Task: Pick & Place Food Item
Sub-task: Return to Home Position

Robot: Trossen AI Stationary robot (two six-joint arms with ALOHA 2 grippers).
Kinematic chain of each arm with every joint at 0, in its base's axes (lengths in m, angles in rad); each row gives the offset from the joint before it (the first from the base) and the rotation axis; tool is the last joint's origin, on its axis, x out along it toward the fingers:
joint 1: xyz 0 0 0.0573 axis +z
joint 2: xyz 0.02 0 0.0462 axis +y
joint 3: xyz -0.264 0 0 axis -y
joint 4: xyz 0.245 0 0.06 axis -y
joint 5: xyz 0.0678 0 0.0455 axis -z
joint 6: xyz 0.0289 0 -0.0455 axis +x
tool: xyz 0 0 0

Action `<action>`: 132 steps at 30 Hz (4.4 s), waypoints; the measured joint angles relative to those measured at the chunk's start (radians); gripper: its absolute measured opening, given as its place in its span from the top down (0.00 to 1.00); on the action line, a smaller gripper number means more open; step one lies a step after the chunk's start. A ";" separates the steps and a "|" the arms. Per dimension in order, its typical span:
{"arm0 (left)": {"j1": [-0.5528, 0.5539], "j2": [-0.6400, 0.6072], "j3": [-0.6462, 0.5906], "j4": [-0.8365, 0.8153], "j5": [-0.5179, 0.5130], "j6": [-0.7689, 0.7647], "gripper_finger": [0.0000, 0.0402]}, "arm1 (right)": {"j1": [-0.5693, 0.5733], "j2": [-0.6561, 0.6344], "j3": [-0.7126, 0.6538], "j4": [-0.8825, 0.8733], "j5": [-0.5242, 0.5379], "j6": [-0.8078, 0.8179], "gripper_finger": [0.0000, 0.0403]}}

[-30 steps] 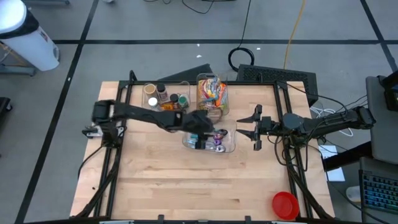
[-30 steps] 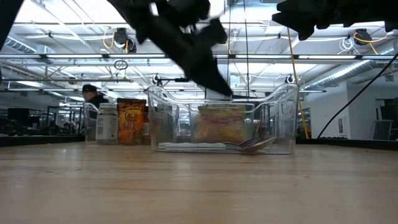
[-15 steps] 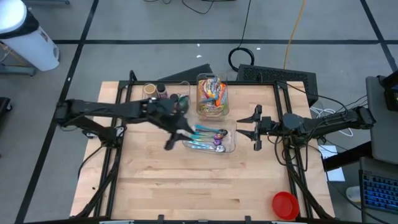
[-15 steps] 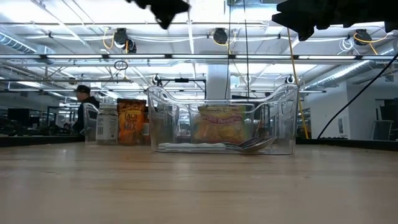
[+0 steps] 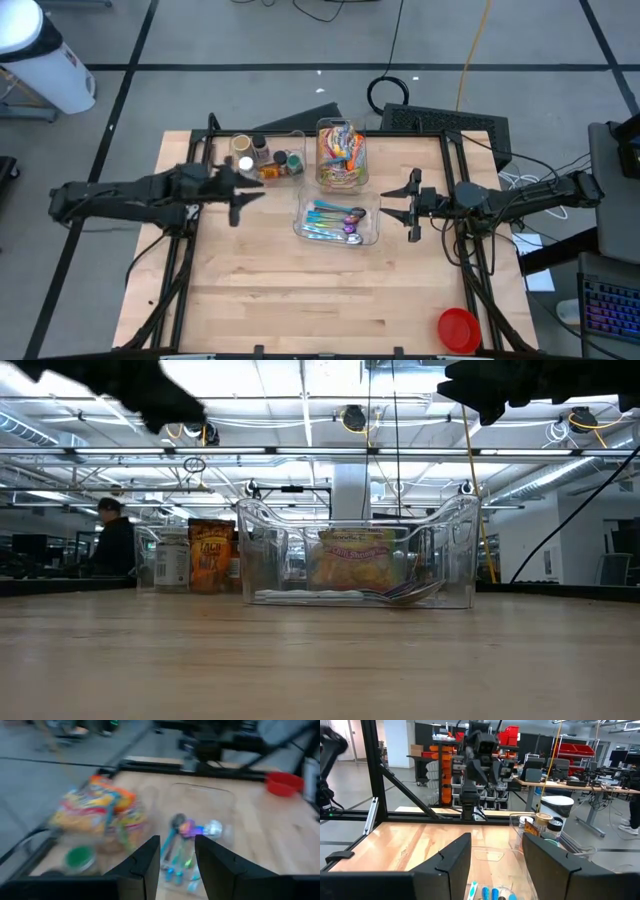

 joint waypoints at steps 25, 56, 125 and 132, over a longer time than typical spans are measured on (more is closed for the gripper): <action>-0.002 -0.593 -0.573 0.283 0.017 -0.015 0.68 | 0.000 0.000 0.000 -0.048 0.000 0.000 0.58; -0.001 -0.603 -0.573 0.269 -0.004 -0.035 0.68 | -0.015 -0.534 -0.335 -0.129 -0.024 0.073 0.58; -0.001 -0.604 -0.573 0.262 -0.002 -0.037 0.68 | -0.015 -0.671 -0.379 -0.336 -0.183 0.124 0.58; -0.001 -0.604 -0.573 0.262 -0.002 -0.037 0.68 | -0.015 -0.671 -0.379 -0.336 -0.183 0.124 0.58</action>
